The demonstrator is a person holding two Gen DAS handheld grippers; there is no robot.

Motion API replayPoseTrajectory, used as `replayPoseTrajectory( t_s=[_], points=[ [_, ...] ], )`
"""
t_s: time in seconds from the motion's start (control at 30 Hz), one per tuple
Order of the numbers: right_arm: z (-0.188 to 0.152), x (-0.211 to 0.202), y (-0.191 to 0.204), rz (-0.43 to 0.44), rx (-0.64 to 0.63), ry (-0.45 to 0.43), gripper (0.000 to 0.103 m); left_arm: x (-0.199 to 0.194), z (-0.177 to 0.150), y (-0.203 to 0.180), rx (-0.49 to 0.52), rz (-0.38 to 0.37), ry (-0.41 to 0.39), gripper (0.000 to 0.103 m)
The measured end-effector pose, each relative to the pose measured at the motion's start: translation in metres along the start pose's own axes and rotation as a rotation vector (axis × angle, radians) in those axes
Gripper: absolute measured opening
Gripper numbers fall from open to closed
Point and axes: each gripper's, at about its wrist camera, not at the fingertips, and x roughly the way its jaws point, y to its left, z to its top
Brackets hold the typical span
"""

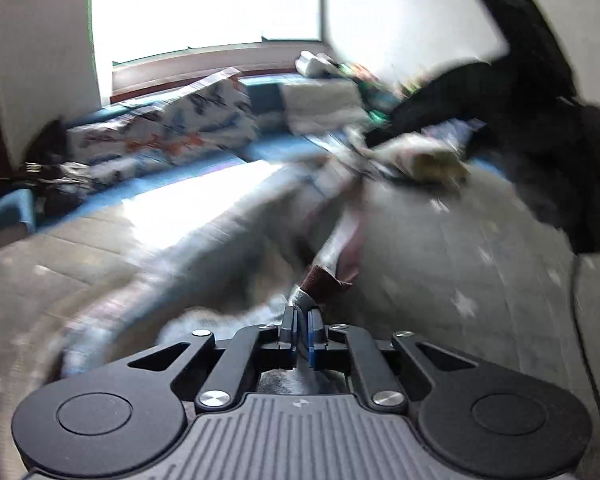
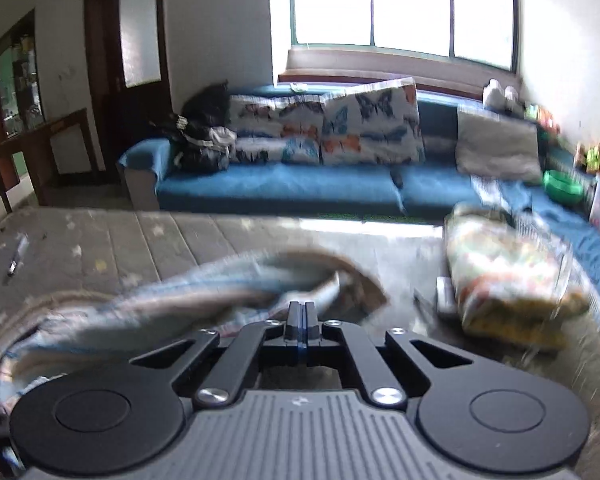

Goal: Fold clothes
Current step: 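Lift the towel off the mattress with both tools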

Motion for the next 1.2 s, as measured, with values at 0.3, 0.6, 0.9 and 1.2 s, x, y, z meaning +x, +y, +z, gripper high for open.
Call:
replayPoseTrajectory(
  t_s=[0.3, 0.6, 0.9, 1.2],
  points=[
    [0.039, -0.047, 0.032, 0.075, -0.060, -0.063, 0.006, -0.058, 0.035, 0.060, -0.124, 0.044, -0.107, 0.004],
    [-0.017, -0.029, 0.046, 0.115, -0.052, 0.074, 0.032, -0.056, 0.008, 0.059, -0.156, 0.036, -0.064, 0.005],
    [-0.058, 0.001, 0.032, 0.102, 0.072, 0.136, 0.034, -0.054, 0.007, 0.062, -0.154, 0.032, -0.060, 0.005],
    [-0.065, 0.023, 0.033, 0.036, 0.160, 0.082, 0.024, -0.047, 0.002, 0.059, -0.156, 0.025, -0.037, 0.005]
  ],
)
